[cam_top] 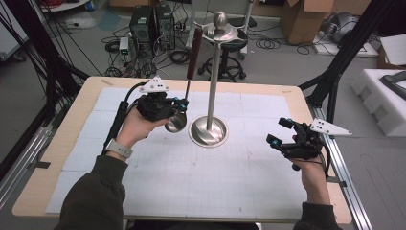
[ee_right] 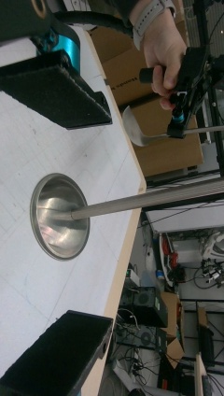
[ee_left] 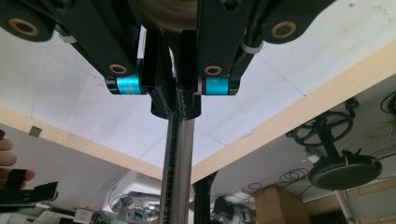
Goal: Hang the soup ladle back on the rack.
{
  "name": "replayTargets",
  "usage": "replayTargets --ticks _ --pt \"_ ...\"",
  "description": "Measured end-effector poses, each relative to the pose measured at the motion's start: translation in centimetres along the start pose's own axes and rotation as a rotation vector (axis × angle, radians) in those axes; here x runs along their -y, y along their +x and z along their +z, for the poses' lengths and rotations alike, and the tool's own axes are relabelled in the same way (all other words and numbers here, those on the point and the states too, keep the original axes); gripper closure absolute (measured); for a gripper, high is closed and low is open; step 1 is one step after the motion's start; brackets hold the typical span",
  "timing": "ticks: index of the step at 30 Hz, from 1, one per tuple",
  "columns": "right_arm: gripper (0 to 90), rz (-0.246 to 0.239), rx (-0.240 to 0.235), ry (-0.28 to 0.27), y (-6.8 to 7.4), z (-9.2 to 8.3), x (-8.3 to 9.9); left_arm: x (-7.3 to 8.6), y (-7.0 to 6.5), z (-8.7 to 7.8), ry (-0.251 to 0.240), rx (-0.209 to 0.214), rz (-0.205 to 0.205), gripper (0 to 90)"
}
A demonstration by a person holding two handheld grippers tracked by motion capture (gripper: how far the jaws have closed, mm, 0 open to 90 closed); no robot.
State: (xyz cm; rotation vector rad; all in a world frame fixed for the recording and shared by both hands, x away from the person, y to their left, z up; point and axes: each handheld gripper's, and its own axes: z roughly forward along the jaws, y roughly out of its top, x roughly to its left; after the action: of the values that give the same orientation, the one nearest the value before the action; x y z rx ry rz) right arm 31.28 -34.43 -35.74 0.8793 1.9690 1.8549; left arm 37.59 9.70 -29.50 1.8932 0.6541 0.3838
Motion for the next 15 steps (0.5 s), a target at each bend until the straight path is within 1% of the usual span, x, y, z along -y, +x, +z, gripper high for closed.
replayTargets --ticks 4,6,9,10,11,12,13,14,15 --pt "3.1 -0.001 0.000 0.003 0.0 0.1 0.0 -0.1 -0.1 0.5 0.007 0.003 -0.007 84.3" --pt "3.1 -0.005 0.005 0.004 0.0 0.1 0.0 -0.1 -0.1 0.8 0.007 0.016 -0.009 84.1" --pt "3.1 -0.006 0.005 0.004 0.0 0.1 0.0 -0.1 -0.1 0.7 0.003 0.013 -0.007 83.5" --pt "3.1 -0.005 0.004 0.001 0.0 0.1 0.0 -0.1 0.0 0.6 -0.014 0.024 -0.018 81.6" --pt "3.1 -0.007 0.005 0.004 0.0 0.1 0.0 -0.1 0.0 0.4 -0.033 0.033 -0.024 72.9" --pt "3.1 -0.008 0.005 0.004 0.0 0.1 0.0 -0.2 -0.1 0.2 -0.046 0.035 -0.021 70.5" --pt "3.1 -0.007 0.004 0.004 0.0 0.0 0.0 -0.3 -0.2 -0.1 -0.059 0.030 -0.015 66.2" --pt "3.1 -0.007 0.004 0.004 0.0 0.0 0.0 -0.3 -0.2 -0.4 -0.069 0.032 -0.001 66.2" --pt "3.1 -0.008 0.006 0.004 0.0 0.0 0.0 -0.4 -0.3 -0.7 -0.083 0.038 0.006 62.2"
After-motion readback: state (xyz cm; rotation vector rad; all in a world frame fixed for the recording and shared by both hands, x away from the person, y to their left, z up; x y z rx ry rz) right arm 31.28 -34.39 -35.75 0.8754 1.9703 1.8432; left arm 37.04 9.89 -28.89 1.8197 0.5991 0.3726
